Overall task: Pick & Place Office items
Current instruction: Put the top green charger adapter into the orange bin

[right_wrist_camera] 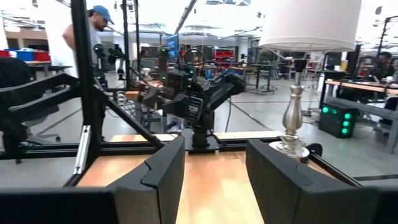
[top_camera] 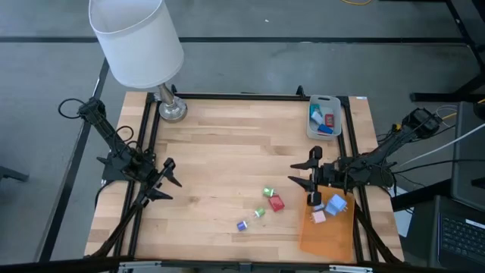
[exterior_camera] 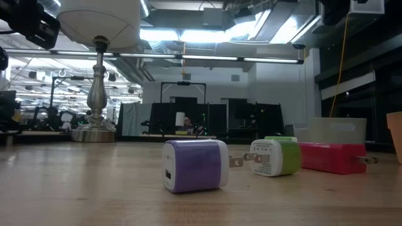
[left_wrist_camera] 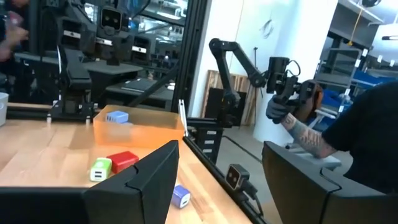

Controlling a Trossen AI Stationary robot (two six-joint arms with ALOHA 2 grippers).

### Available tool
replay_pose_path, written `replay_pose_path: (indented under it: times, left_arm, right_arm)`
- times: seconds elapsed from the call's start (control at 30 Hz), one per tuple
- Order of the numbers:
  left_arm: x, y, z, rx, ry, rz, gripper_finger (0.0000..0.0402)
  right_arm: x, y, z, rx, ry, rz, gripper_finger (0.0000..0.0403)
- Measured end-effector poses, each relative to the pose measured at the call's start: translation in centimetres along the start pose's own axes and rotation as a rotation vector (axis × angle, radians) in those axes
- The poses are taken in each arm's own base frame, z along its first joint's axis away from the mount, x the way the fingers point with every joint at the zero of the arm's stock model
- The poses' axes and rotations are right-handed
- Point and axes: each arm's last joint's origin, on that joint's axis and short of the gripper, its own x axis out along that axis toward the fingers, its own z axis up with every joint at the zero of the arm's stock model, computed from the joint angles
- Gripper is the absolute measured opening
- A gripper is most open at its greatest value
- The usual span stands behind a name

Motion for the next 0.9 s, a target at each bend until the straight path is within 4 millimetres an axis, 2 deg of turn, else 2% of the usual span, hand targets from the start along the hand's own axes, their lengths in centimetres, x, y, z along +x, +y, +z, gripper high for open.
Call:
replay_pose_path:
  times: [0.1, 0.33, 0.57, 0.77, 0.9]
  left_arm:
    - [0.0, 0.0, 0.0, 0.0, 0.0, 0.004, 0.0224]
    - [0.0, 0.4, 0.0, -0.078, -0.02, 0.143, 0.0227]
    - [-0.1, 2.3, -1.3, -0.019, 0.061, 0.447, 0.0228]
    - [0.7, 2.8, -1.4, -0.019, 0.139, 0.391, 0.0223]
    - [1.5, 3.2, -1.8, -0.05, 0.265, 0.409, 0.0217]
  right_arm:
    - [0.2, -0.3, 0.0, 0.001, 0.0, -0.017, 0.0171]
    - [0.6, -0.8, -0.1, 0.041, -0.001, -0.046, 0.0171]
    - [0.9, -1.3, -0.1, 0.05, -0.002, -0.079, 0.0171]
    - [1.2, -1.8, -0.1, 0.091, -0.005, -0.105, 0.0171]
    - [1.4, -2.0, -0.2, 0.086, -0.006, -0.118, 0.0171]
